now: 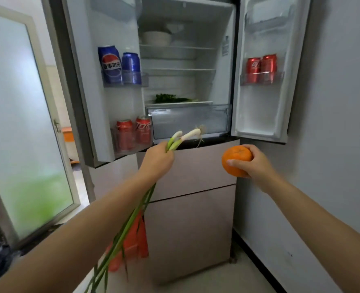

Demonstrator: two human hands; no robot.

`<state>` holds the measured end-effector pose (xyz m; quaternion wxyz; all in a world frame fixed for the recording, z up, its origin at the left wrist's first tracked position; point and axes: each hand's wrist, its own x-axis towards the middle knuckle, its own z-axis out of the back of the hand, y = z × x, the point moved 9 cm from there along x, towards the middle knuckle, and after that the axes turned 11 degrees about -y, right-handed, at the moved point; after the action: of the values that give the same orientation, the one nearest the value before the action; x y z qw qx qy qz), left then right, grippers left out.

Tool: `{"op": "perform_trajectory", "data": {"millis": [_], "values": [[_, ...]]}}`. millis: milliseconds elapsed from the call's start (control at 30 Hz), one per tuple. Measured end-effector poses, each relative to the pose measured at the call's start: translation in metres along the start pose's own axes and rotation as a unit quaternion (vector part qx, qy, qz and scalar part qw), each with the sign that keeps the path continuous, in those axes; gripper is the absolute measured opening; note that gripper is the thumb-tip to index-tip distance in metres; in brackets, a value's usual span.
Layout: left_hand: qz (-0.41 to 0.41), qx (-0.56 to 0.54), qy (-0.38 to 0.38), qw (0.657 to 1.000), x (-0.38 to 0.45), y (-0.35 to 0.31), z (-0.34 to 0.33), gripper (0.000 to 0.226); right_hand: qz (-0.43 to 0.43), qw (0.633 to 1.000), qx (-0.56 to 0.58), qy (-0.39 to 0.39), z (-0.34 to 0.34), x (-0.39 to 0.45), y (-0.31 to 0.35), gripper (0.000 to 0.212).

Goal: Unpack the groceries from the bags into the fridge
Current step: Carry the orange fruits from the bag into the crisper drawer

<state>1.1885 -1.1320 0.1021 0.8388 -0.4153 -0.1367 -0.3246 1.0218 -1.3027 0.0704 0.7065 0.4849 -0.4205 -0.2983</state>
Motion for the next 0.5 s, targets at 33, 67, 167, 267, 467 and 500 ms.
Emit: {"op": "perform_trajectory", "data": {"millis": [33, 67, 167, 267, 467, 500], "values": [[-0.020, -0.003, 0.003, 1.000, 0.025, -0.008, -0.007, 0.031, 0.006, 1.000, 0.002, -0.006, -0.003, 0.025, 0.004, 0.057], [-0.043, -0.005, 0.006, 0.999, 0.048, -0.017, -0.014, 0.038, 0.015, 1.000, 0.007, -0.010, -0.005, 0.048, 0.007, 0.055], [-0.113, 0.003, -0.008, 0.994, 0.112, -0.044, -0.039, 0.049, 0.053, 0.998, 0.007, -0.021, -0.009, 0.114, 0.017, 0.057], [-0.182, 0.027, -0.054, 0.982, 0.173, -0.072, -0.068, 0.051, 0.088, 0.995, -0.005, -0.041, -0.009, 0.181, 0.020, 0.060], [-0.292, 0.036, -0.139, 0.946, 0.289, -0.134, -0.125, 0.052, 0.142, 0.989, 0.023, -0.039, -0.017, 0.322, 0.016, 0.051], [-0.307, 0.044, -0.150, 0.939, 0.311, -0.143, -0.134, 0.053, 0.146, 0.988, 0.028, -0.032, -0.020, 0.347, 0.015, 0.052]]}}
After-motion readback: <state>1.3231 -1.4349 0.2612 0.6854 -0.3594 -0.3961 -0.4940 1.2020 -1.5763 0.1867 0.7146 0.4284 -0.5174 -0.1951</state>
